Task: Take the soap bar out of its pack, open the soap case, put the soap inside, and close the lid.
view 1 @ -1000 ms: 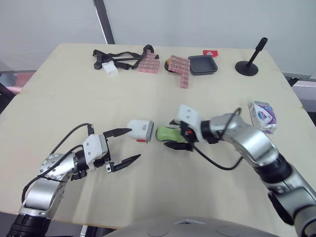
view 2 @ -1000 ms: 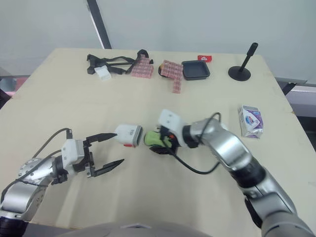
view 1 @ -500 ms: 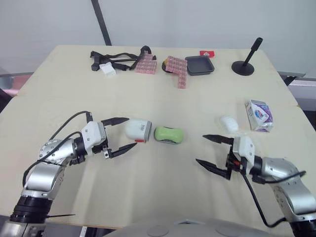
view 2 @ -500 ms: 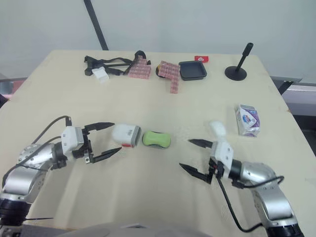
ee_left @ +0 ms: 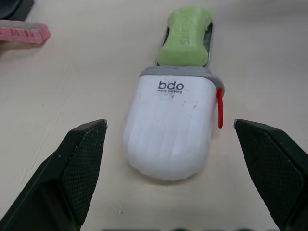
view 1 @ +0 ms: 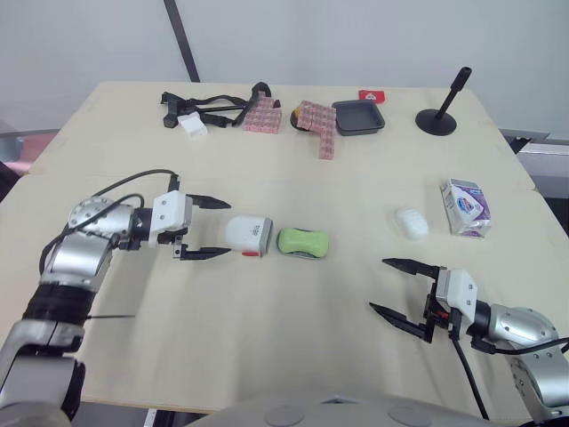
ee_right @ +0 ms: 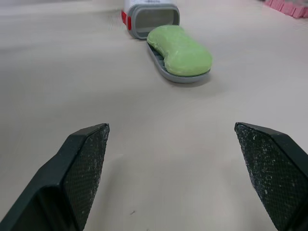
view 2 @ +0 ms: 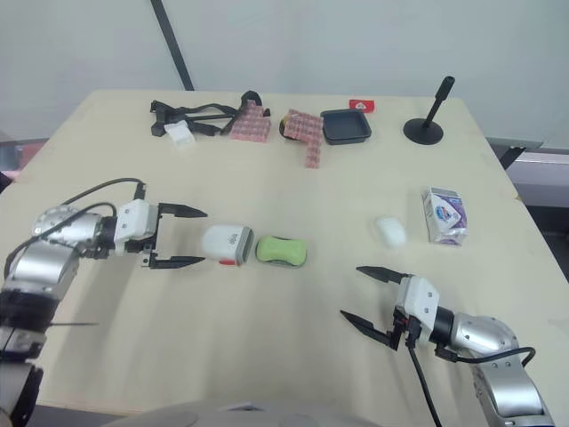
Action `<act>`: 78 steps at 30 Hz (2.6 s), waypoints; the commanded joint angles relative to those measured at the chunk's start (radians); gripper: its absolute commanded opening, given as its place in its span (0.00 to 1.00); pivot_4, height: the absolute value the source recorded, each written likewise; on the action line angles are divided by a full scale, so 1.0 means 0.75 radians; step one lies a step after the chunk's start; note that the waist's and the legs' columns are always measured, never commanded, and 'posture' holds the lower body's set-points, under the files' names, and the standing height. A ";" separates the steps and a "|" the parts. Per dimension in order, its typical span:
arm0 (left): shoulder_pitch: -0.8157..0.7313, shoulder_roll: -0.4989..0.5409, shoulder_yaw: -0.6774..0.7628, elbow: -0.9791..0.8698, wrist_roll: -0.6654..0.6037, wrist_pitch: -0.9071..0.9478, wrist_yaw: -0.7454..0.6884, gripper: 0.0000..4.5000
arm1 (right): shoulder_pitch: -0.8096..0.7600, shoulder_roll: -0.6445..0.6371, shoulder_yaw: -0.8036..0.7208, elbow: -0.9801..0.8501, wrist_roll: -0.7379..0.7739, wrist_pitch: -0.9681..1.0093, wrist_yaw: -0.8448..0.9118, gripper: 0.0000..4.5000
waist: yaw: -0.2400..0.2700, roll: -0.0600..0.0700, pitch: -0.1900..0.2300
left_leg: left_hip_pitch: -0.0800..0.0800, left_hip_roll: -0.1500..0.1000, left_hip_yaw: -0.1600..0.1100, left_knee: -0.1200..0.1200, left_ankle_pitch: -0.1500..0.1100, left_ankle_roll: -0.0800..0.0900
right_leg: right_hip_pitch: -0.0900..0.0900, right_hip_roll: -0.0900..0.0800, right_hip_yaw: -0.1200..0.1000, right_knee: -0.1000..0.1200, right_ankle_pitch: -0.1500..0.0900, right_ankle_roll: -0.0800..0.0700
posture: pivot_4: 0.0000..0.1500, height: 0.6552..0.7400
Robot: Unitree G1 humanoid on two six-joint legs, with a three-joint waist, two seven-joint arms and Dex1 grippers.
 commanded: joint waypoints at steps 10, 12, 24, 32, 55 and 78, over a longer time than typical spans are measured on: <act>-0.202 -0.039 -0.089 0.198 0.088 -0.078 -0.105 1.00 | 0.011 -0.018 -0.013 -0.056 0.032 -0.007 -0.024 1.00 | -0.002 0.000 0.000 | -0.006 0.000 0.000 0.000 0.000 0.001 | -0.001 -0.001 -0.003 0.000 -0.001 -0.002 | 1.00 0.97; -0.208 -0.044 -0.097 0.210 0.097 -0.087 -0.111 1.00 | 0.011 -0.015 -0.009 -0.054 0.027 -0.009 -0.028 1.00 | -0.002 0.000 0.000 | -0.007 0.000 0.000 0.001 0.000 0.001 | -0.001 -0.001 -0.003 0.000 -0.001 -0.002 | 1.00 0.97; -0.215 -0.053 -0.110 0.218 0.102 -0.085 -0.129 1.00 | 0.010 -0.017 0.002 -0.051 0.021 -0.012 -0.041 1.00 | 0.001 0.000 0.000 | -0.009 0.000 0.000 0.001 0.001 0.003 | -0.002 -0.003 -0.006 0.000 -0.001 -0.002 | 1.00 0.97; -0.217 -0.061 -0.139 0.236 0.135 -0.094 -0.129 1.00 | 0.007 -0.020 0.006 -0.036 0.015 -0.022 -0.039 1.00 | 0.001 0.000 0.000 | -0.010 0.000 0.000 0.002 0.001 0.004 | -0.002 -0.004 -0.007 0.000 -0.001 -0.002 | 1.00 0.97; -0.268 -0.175 -0.188 0.379 0.238 -0.214 -0.062 1.00 | 0.008 -0.057 0.002 0.005 0.010 -0.040 -0.036 1.00 | 0.012 0.000 0.000 | -0.014 0.000 0.000 0.004 0.001 0.008 | -0.004 -0.005 -0.009 0.001 -0.001 -0.002 | 1.00 0.97; -0.251 -0.178 -0.193 0.375 0.234 -0.233 -0.059 1.00 | 0.000 -0.063 0.005 0.035 0.011 -0.063 -0.022 1.00 | 0.015 0.000 0.000 | -0.015 0.000 0.000 0.004 0.001 0.009 | -0.004 -0.006 -0.010 0.001 -0.002 -0.003 | 1.00 0.97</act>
